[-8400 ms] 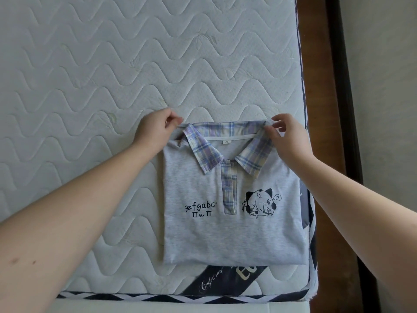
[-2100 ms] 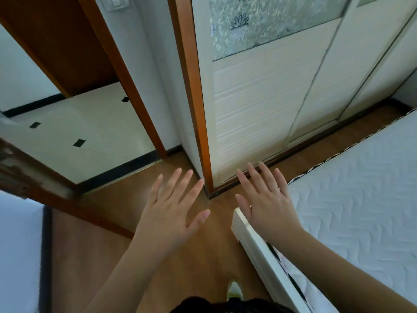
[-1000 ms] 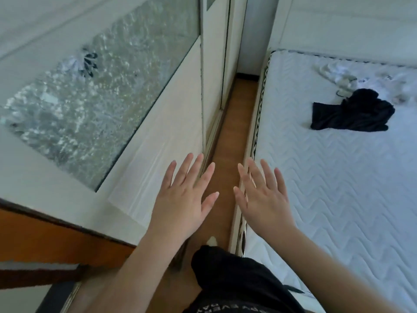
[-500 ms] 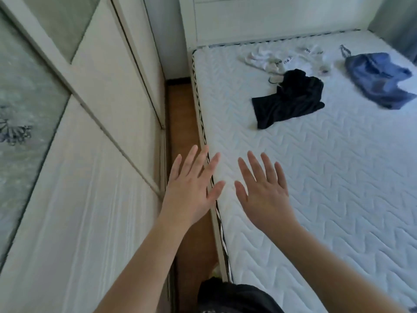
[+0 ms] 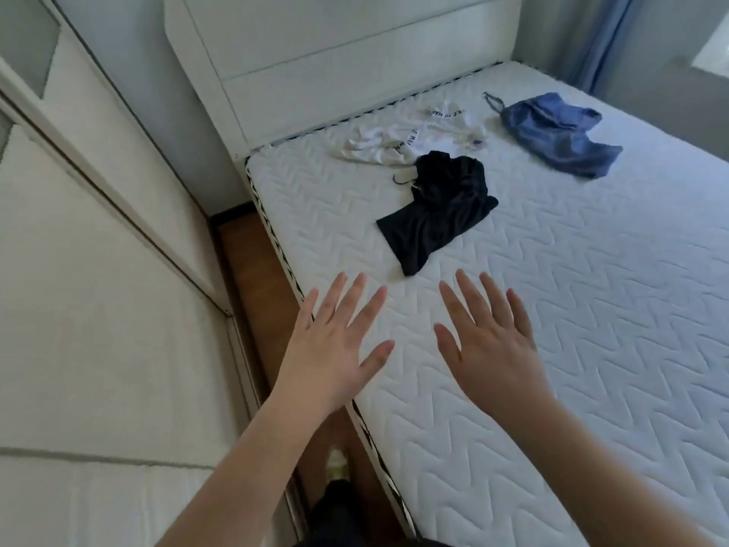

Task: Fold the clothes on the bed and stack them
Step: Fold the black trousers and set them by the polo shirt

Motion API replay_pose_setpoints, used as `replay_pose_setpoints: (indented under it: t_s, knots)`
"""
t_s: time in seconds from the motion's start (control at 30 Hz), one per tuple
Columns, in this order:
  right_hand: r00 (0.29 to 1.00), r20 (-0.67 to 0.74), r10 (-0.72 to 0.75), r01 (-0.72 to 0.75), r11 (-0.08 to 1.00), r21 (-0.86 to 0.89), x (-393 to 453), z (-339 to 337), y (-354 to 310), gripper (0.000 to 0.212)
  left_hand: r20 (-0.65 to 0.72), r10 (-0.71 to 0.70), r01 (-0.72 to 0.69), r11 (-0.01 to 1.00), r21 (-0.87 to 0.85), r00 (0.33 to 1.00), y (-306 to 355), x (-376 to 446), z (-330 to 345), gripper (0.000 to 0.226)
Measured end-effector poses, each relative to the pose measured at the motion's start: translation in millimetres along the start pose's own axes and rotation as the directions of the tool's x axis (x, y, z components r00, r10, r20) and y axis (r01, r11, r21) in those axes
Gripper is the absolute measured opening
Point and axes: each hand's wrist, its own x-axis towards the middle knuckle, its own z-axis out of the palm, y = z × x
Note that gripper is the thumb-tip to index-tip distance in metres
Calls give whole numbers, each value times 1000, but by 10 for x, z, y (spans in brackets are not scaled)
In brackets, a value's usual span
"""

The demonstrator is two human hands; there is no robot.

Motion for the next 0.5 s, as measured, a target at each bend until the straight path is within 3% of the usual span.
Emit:
replay_pose_setpoints:
  t_s: [0.23,0.5]
  knots:
    - [971,-17,240,-239,971,23,868,271,-370,62,11,210,-209,978,-9,978,-678,1266,268,65]
    - [933,19,359,-359,933,7,1407,301,-534,62,-8,468,-467,882,59,884,-1108,2243,118,66]
